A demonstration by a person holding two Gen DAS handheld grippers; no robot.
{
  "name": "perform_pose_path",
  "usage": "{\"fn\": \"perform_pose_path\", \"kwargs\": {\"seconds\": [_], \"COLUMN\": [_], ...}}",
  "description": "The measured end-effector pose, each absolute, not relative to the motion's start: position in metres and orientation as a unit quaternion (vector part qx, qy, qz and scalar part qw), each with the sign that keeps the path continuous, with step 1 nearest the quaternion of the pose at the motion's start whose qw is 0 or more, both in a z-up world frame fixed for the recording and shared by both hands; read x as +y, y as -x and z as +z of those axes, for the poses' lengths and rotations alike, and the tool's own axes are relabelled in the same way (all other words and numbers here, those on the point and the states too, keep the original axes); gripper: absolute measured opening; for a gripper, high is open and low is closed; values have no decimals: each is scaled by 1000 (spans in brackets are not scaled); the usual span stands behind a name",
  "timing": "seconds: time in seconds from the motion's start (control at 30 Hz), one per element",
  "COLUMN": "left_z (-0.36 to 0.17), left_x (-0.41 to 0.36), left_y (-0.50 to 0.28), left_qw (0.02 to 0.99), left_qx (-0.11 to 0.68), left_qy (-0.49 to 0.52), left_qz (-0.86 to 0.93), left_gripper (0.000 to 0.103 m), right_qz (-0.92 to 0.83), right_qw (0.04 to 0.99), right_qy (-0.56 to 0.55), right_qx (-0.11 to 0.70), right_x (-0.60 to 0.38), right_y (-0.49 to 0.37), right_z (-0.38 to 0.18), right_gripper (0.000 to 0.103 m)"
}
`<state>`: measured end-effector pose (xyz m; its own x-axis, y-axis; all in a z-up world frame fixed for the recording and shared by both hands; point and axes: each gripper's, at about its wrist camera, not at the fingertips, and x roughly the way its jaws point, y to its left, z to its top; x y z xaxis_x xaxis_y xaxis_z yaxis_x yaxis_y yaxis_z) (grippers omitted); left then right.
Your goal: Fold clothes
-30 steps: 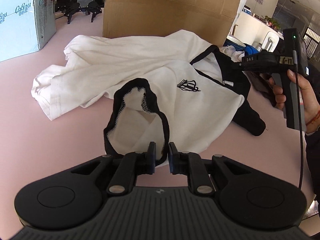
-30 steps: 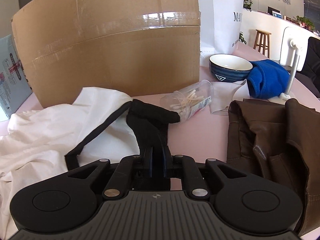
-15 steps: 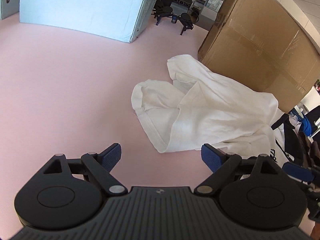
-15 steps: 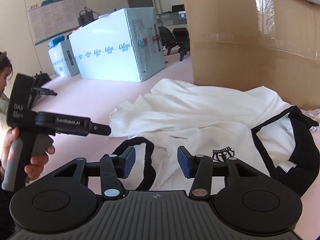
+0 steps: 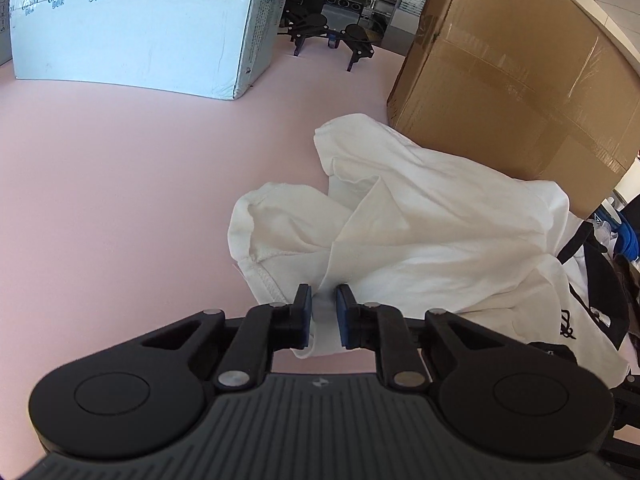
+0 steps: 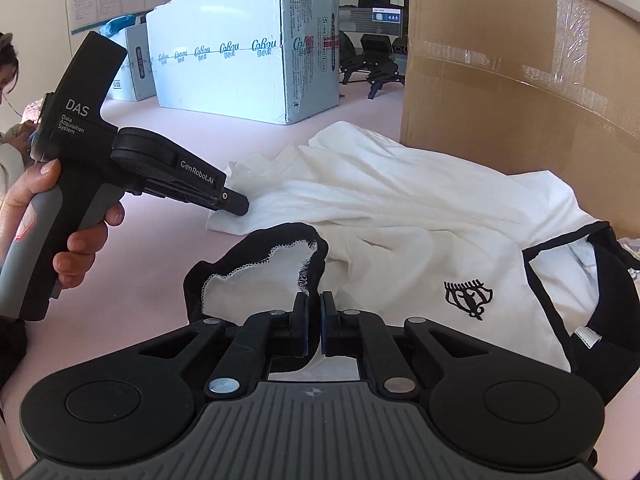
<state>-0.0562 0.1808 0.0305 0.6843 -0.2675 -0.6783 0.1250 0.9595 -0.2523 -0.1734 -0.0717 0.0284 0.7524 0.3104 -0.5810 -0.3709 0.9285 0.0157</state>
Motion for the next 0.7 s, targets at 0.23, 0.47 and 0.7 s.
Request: {"fn": "perform_pose_path", "kwargs": {"seconds": [0.23,0.47,0.7], "left_z": [48,57,54], "left_x": [184,173,179], "left_y": [61,70,72], "left_qw": [929,938,936], "left_qx": [336,311,323], "left_qy": [110,86,82], "left_qz": [-111,-124,-115], "left_gripper": [4,4,5], "right_qz": [155,180,283], "right_qw": [955,956,906], "right_qy": [63,82,114], "right_qx": [243,217,292], "right_x": [-100,-118,-84], "right_y": [214,263,277], "right_z": [68,113,91], "right_gripper": [4,4,4]}}
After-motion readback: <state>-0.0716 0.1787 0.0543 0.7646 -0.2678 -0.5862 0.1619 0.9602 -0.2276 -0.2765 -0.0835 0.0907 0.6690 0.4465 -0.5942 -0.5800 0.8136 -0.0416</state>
